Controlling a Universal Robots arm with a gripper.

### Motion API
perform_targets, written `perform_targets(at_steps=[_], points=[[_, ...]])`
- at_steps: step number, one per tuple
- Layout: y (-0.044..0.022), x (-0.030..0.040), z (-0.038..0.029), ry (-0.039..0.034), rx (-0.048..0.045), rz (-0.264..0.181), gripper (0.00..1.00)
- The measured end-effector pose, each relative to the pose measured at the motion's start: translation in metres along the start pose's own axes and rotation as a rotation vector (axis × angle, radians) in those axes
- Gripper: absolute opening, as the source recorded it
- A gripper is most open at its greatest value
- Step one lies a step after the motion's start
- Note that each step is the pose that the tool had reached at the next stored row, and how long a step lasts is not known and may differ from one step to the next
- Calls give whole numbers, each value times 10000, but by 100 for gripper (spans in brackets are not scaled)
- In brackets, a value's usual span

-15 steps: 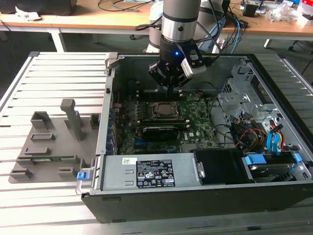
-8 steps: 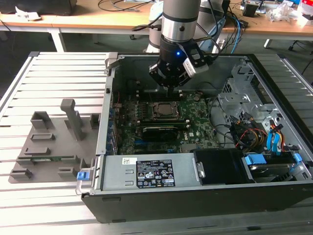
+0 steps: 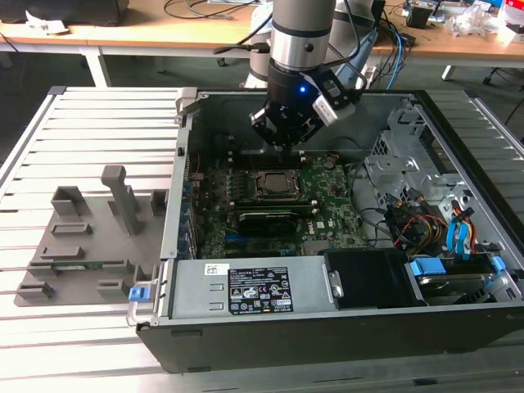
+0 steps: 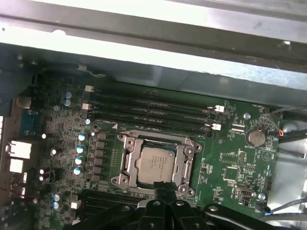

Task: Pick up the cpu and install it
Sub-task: 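Install the first cpu locking lever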

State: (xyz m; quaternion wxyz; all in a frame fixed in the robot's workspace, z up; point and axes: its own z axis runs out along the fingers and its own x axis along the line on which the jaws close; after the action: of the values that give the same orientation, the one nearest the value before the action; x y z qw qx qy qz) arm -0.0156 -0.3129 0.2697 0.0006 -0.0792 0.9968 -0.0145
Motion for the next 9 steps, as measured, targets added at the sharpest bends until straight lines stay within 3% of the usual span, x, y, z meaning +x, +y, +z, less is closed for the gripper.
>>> perform_targets(at_steps=[9], points=[[0,0,0,-34,1,-1176,11]])
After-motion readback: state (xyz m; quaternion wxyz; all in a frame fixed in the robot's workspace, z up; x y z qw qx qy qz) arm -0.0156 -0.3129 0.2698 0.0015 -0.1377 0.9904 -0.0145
